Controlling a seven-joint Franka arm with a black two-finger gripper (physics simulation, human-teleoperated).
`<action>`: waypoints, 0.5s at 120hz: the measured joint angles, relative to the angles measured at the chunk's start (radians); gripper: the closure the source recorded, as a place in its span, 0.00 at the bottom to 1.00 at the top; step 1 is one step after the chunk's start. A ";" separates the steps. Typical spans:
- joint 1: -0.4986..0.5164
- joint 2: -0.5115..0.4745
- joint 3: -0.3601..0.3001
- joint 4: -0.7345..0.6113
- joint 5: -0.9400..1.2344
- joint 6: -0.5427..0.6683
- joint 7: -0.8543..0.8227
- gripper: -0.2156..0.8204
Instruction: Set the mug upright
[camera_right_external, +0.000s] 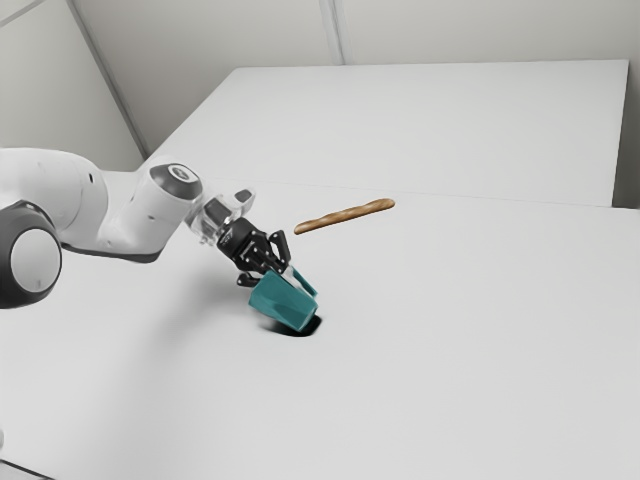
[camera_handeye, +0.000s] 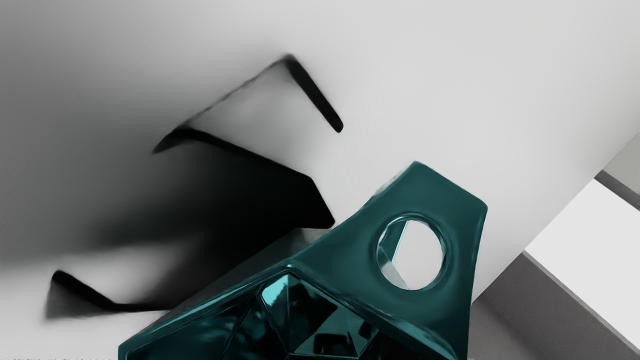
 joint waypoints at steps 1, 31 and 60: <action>0.000 0.000 -0.001 0.000 0.000 0.000 -0.001 0.93; -0.031 -0.065 -0.005 0.004 0.057 0.007 -0.032 0.96; -0.083 -0.172 -0.016 0.013 0.335 0.062 -0.071 0.96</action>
